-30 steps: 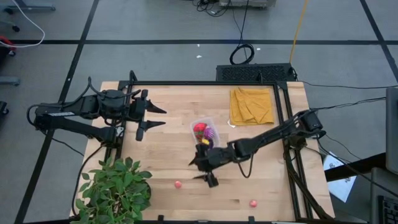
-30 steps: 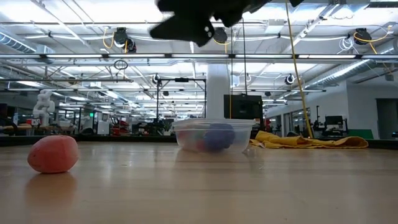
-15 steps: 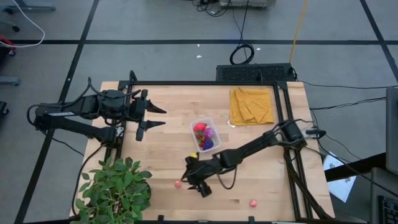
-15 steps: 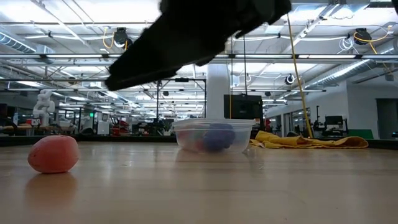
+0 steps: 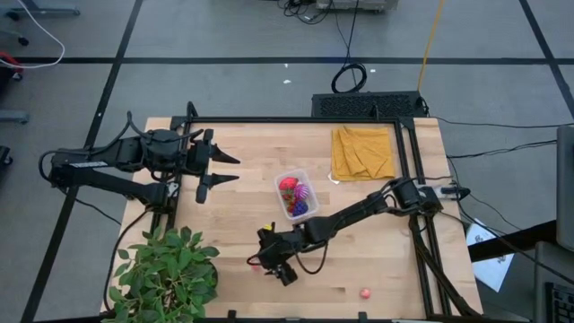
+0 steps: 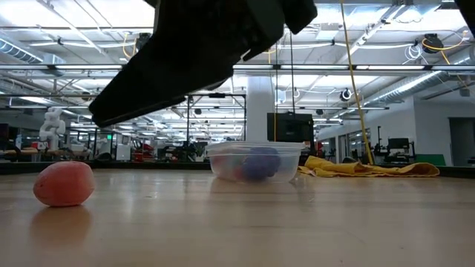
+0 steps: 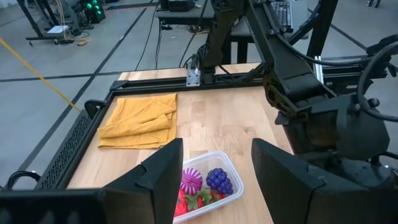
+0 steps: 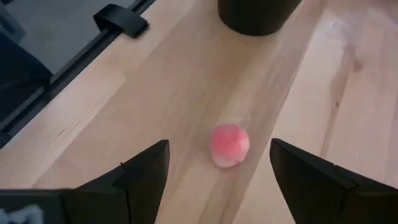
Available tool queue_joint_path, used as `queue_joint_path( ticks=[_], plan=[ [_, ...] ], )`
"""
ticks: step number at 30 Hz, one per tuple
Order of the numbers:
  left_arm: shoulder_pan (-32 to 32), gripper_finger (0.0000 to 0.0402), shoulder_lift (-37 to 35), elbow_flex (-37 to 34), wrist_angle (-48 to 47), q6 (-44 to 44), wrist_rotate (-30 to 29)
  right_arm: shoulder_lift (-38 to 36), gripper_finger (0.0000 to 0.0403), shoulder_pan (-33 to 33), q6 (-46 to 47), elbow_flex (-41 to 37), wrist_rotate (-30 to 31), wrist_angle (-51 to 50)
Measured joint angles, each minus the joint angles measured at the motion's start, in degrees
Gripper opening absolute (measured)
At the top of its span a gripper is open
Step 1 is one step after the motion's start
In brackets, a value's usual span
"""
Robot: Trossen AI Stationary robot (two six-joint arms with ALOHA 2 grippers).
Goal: Pick and placing Produce into tupperware
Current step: Put the left pink peach into the transparent container
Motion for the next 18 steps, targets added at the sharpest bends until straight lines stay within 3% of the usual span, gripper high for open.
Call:
queue_joint_path(
  ticks=[18],
  plan=[
    [0.00, 0.0196, 0.00, 0.00, 0.09, 0.02, 0.00, 1.68, 0.0270, -2.33, 1.31, -0.05, -4.34, 4.00]
  ],
)
